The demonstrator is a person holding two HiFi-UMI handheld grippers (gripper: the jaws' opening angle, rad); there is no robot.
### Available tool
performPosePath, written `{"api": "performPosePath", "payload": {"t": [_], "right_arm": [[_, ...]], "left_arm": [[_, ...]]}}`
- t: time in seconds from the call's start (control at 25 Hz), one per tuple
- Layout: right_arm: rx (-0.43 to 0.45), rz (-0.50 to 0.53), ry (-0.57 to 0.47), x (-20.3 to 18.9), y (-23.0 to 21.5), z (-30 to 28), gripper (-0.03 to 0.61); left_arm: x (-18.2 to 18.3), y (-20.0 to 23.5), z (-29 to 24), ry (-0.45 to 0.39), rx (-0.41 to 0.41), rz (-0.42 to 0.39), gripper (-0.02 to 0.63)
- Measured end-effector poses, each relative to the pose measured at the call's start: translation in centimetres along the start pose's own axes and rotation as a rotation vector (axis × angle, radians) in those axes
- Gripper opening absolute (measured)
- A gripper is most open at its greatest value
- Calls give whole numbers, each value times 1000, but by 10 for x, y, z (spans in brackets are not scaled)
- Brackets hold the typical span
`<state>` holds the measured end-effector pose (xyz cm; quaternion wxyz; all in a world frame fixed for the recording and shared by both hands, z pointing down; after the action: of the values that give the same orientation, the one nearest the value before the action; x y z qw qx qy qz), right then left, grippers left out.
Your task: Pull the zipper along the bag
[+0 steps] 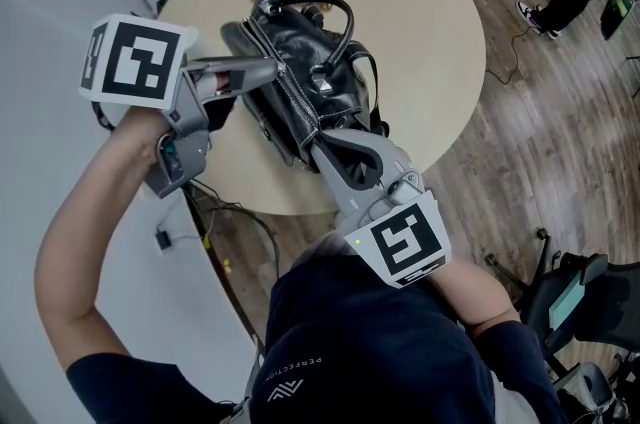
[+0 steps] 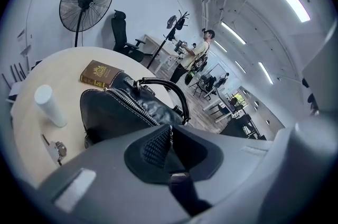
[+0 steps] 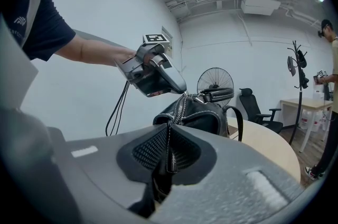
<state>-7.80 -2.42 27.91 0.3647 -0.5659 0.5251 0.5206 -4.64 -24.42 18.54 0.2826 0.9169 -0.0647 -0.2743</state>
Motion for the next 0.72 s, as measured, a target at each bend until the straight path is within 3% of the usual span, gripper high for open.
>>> {"api": "performPosePath", "payload": {"t": [0.4,0.72], "right_arm": [[18,-9,-6,-2,-3,3,21],[34,-6,3,3,-1,-7,21]], "left_arm": [[1,2,6,-36,21,11,31],[25,26,21,-102,56,9,30]]}}
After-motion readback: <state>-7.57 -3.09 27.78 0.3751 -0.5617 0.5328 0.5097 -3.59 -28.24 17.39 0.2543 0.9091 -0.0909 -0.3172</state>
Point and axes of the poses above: the fingertips, and each gripper's own axes: z backward along the fingers, y to its left, x out of its top, the point moved 10 cm from there along z, backward along the fingers, and after that the axes turned 7 degrees about z, right-handed, at the moved point
